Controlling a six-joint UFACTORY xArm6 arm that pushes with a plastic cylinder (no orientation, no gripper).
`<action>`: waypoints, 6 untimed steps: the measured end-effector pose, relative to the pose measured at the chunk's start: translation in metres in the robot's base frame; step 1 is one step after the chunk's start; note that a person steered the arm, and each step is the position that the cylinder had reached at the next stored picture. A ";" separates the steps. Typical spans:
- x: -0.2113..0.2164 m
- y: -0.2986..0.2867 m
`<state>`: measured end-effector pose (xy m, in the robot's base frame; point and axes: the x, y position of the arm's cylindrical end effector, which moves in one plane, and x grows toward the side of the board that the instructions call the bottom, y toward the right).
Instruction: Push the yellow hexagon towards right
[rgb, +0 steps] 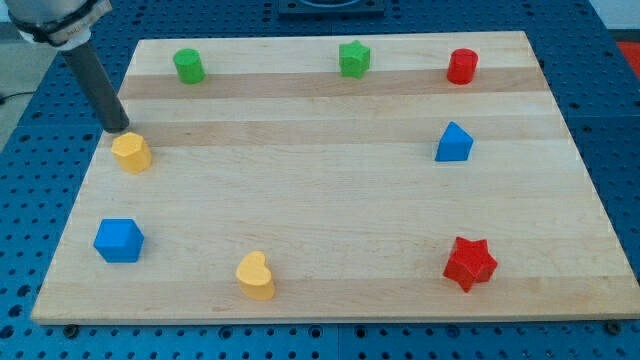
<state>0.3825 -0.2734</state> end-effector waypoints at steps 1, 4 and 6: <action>0.029 0.003; 0.064 0.025; 0.064 0.133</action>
